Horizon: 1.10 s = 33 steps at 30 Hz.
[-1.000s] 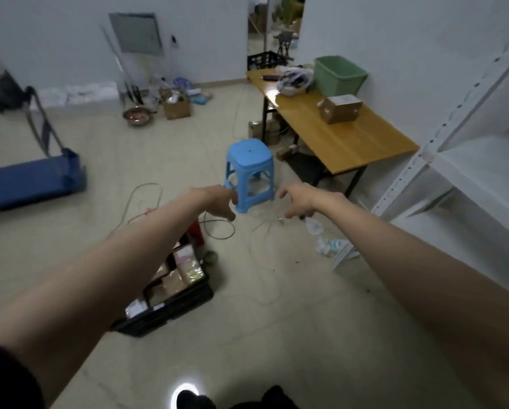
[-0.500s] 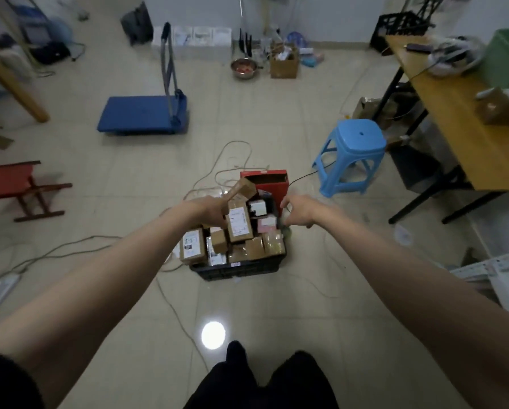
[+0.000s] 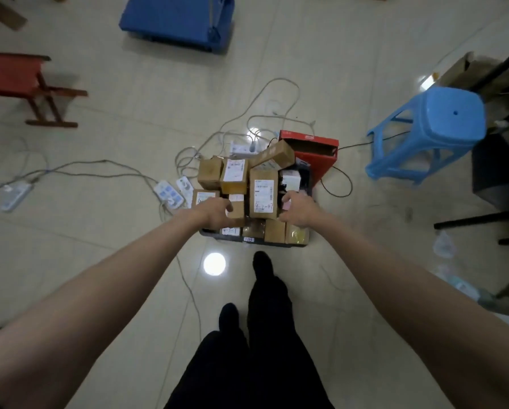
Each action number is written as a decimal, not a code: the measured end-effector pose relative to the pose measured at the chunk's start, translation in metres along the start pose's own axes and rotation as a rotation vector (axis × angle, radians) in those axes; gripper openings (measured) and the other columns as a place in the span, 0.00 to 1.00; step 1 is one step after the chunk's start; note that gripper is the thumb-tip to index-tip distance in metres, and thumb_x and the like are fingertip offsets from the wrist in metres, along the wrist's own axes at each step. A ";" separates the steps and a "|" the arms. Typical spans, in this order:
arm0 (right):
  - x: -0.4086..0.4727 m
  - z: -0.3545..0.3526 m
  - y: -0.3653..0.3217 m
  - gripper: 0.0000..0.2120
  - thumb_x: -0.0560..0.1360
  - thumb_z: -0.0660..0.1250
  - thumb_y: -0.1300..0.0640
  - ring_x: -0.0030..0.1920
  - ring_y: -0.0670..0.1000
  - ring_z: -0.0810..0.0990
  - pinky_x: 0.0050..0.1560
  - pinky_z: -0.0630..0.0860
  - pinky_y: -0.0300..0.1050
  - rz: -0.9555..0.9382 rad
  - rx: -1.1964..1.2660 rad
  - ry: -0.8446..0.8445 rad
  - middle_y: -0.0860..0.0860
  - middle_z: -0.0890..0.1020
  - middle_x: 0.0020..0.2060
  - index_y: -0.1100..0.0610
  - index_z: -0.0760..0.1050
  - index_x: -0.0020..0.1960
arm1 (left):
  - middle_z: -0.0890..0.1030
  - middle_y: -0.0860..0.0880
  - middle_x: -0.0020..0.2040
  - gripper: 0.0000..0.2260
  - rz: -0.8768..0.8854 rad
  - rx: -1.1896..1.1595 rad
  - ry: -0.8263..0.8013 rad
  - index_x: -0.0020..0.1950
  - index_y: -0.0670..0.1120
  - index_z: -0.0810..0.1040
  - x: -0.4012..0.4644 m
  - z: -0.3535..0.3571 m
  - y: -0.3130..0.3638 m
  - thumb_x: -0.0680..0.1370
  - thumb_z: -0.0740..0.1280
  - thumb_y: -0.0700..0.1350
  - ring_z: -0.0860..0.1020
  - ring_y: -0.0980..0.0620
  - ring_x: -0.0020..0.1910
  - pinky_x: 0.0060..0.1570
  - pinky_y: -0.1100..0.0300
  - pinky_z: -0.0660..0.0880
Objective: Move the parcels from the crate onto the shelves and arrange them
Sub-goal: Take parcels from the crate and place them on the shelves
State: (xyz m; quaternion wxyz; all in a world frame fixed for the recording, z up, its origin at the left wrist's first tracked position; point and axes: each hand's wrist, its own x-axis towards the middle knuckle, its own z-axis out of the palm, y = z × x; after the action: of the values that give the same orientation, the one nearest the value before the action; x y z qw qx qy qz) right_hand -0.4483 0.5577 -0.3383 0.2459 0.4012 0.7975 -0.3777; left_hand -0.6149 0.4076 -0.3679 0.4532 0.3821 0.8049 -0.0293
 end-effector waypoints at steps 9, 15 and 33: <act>0.174 0.039 0.060 0.24 0.76 0.72 0.55 0.63 0.56 0.76 0.62 0.74 0.50 0.130 0.292 -0.049 0.54 0.75 0.64 0.57 0.69 0.69 | 0.73 0.43 0.69 0.29 -0.150 -0.332 -0.058 0.73 0.43 0.68 0.153 0.036 0.006 0.76 0.71 0.52 0.72 0.44 0.66 0.61 0.54 0.71; 0.268 0.081 0.096 0.38 0.76 0.72 0.58 0.75 0.57 0.66 0.72 0.69 0.54 0.269 0.416 -0.071 0.57 0.66 0.75 0.58 0.55 0.79 | 0.76 0.45 0.67 0.25 -0.272 -0.588 -0.031 0.71 0.44 0.69 0.249 0.069 0.006 0.76 0.71 0.48 0.75 0.46 0.64 0.55 0.59 0.72; 0.317 0.118 0.118 0.33 0.76 0.69 0.66 0.67 0.53 0.74 0.59 0.74 0.45 0.301 0.631 -0.085 0.53 0.75 0.67 0.55 0.60 0.77 | 0.76 0.46 0.67 0.27 -0.397 -0.857 -0.030 0.72 0.45 0.66 0.304 0.104 0.013 0.75 0.71 0.40 0.75 0.46 0.66 0.59 0.52 0.76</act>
State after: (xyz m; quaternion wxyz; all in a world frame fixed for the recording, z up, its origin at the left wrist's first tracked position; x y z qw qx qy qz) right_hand -0.5174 0.6537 -0.6767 0.1957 0.5545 0.5623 -0.5814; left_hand -0.6234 0.5551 -0.6539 0.5671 -0.0011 0.7954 0.2139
